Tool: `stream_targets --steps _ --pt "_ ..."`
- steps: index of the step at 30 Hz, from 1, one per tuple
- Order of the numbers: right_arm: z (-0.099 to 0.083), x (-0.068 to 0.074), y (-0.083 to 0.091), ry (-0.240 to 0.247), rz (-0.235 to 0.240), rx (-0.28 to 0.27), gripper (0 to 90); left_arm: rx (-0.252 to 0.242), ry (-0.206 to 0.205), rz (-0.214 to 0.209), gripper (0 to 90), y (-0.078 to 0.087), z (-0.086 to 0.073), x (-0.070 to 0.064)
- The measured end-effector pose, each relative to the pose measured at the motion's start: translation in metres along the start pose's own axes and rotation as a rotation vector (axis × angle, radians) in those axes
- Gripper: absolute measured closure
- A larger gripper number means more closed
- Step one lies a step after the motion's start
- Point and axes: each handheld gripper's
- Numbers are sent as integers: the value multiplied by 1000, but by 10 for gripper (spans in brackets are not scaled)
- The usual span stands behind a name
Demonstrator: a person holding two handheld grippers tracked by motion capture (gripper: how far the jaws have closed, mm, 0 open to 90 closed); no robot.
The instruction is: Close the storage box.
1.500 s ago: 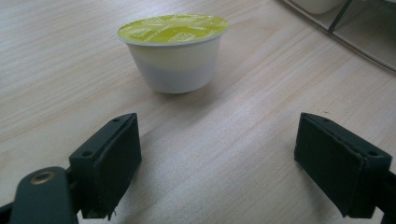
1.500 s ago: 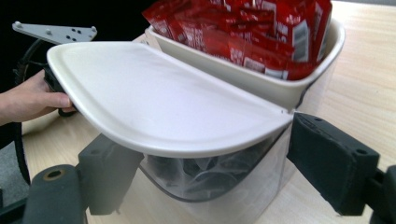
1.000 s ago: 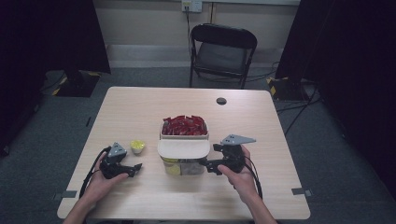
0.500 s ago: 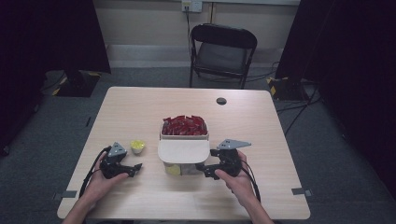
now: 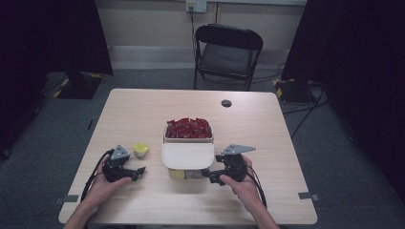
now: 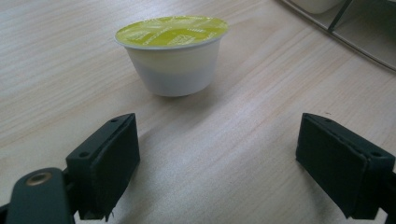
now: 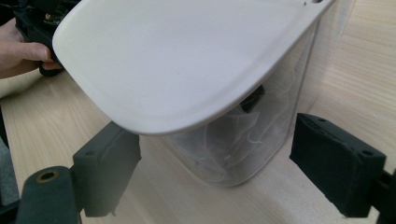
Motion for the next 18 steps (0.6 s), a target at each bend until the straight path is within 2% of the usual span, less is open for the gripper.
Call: stream_targets --steps 8,18 --pt "-4 1 -1 -2 4 15 152 3 -1 2 124 0 0 0" --pt "-9 -3 20 -29 -43 -31 152 0 2 7 120 -1 1 0"
Point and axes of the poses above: each handheld gripper's, and its own axes: y roughly backward along the jaws, z roughly out of its top, x roughly to its left, and after that the axes turned 4 degrees about y, right-handed
